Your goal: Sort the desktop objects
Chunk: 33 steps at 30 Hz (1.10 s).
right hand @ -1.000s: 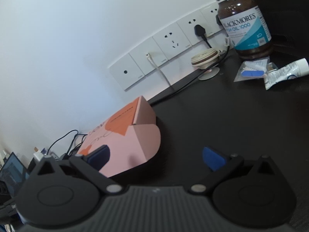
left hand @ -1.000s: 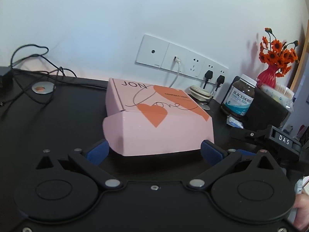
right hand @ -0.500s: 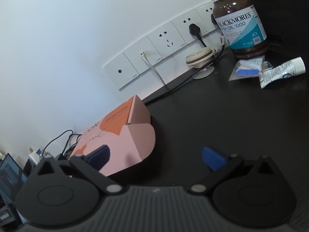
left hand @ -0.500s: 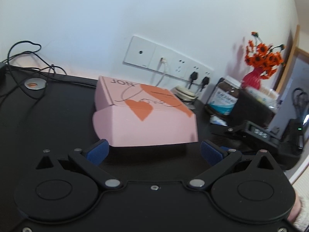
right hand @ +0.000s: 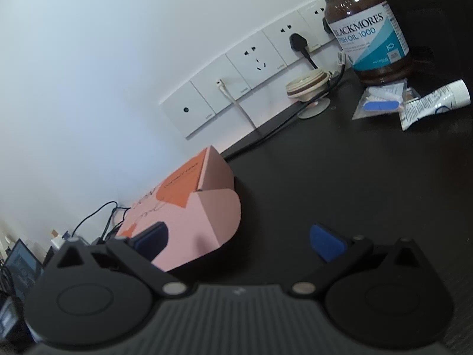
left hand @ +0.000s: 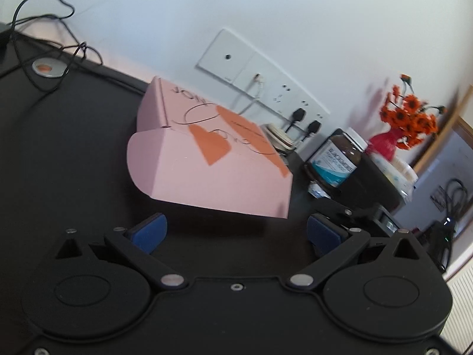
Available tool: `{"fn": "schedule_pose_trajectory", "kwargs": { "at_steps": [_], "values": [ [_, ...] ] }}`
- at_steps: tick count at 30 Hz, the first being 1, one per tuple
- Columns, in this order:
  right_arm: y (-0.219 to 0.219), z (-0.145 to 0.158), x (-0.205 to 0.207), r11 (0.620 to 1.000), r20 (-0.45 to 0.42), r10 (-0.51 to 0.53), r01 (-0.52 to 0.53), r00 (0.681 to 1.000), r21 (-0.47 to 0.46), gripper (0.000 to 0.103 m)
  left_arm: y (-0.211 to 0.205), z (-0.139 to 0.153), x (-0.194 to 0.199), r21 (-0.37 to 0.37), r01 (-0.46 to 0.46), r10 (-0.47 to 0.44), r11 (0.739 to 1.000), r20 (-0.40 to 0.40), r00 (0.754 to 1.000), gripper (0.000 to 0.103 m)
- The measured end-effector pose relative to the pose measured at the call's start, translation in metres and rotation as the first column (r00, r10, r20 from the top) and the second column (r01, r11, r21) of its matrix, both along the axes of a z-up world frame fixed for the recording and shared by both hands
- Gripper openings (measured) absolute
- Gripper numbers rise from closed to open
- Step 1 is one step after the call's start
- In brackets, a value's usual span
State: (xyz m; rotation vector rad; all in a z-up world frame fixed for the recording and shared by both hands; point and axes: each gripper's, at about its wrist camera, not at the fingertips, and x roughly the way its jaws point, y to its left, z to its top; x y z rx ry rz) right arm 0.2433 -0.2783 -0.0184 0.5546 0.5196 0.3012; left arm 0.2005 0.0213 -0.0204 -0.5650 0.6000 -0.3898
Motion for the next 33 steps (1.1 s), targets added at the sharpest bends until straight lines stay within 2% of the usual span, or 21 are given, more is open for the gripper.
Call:
{"fn": "schedule_pose_trajectory", "kwargs": {
  "at_steps": [3, 8, 13, 19, 27, 33],
  "values": [
    [0.0, 0.0, 0.0, 1.0, 0.0, 0.006, -0.006, 1.0, 0.0, 0.102, 0.001, -0.002, 0.013, -0.004, -0.008, 0.008, 1.0, -0.03, 1.0, 0.103],
    [-0.002, 0.0, 0.0, 1.0, 0.001, 0.005, -0.005, 1.0, 0.011, 0.102, 0.009, -0.008, 0.03, -0.095, -0.048, 0.04, 0.994, -0.079, 0.996, 0.103],
    [-0.003, 0.0, -0.001, 1.0, 0.001, 0.002, -0.002, 1.0, 0.017, 0.102, 0.009, -0.008, 0.033, -0.104, -0.074, 0.065, 0.992, -0.087, 0.994, 0.103],
    [-0.002, -0.001, -0.001, 1.0, 0.001, 0.003, -0.003, 1.0, 0.017, 0.102, 0.009, 0.0, 0.022, -0.11, -0.065, 0.061, 0.992, -0.041, 0.997, 0.103],
    [-0.003, -0.001, 0.0, 1.0, 0.002, 0.002, -0.002, 1.0, 0.019, 0.102, 0.004, 0.035, 0.013, -0.067, -0.06, 0.065, 0.996, 0.084, 0.994, 0.103],
    [-0.002, -0.002, -0.002, 1.0, 0.0, -0.003, 0.003, 1.0, 0.013, 0.102, -0.001, 0.052, 0.017, -0.047, -0.056, 0.062, 0.997, 0.138, 0.989, 0.103]
  ]
}}
